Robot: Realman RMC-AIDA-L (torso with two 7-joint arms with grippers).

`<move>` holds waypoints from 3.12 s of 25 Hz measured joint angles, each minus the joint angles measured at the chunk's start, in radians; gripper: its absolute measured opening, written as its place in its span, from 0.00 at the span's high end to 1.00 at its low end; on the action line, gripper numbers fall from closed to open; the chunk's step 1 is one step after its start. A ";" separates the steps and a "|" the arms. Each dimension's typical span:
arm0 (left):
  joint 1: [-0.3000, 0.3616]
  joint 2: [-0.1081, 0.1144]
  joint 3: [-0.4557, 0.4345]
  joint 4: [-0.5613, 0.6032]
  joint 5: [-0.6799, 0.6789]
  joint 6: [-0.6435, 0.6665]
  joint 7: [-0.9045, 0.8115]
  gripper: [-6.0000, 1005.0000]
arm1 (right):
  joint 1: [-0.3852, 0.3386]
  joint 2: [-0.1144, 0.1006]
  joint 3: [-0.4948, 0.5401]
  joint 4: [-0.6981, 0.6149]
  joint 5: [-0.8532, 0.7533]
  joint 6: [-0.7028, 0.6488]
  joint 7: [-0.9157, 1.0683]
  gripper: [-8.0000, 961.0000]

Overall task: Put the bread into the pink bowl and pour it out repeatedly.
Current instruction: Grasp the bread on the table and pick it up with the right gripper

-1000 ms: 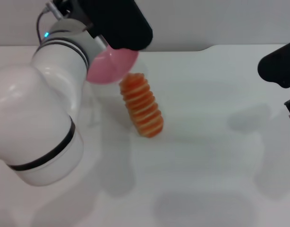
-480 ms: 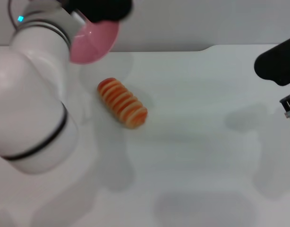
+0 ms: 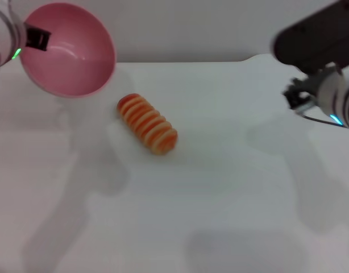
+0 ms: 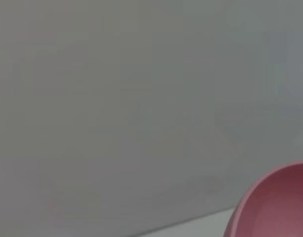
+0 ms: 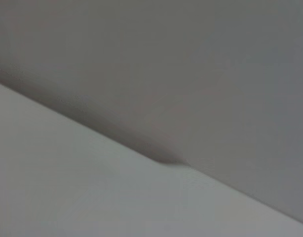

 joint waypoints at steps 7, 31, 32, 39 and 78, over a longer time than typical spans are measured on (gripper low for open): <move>0.017 0.000 -0.018 -0.018 -0.015 0.017 0.001 0.95 | 0.066 0.000 -0.017 0.030 0.076 -0.143 -0.033 0.59; -0.001 0.001 -0.033 -0.071 -0.063 0.055 0.029 0.95 | 0.154 0.004 -0.002 0.218 0.287 -0.302 -0.005 0.41; -0.001 0.002 -0.033 -0.071 -0.063 0.055 0.029 0.95 | 0.156 0.005 -0.002 0.220 0.288 -0.307 -0.002 0.41; 0.000 0.002 -0.044 -0.072 -0.066 0.055 0.043 0.95 | 0.205 0.002 0.023 0.290 0.426 -0.350 -0.004 0.41; -0.006 0.000 -0.038 -0.072 -0.067 0.057 0.059 0.95 | 0.484 0.010 0.059 0.957 1.235 -0.684 -0.454 0.41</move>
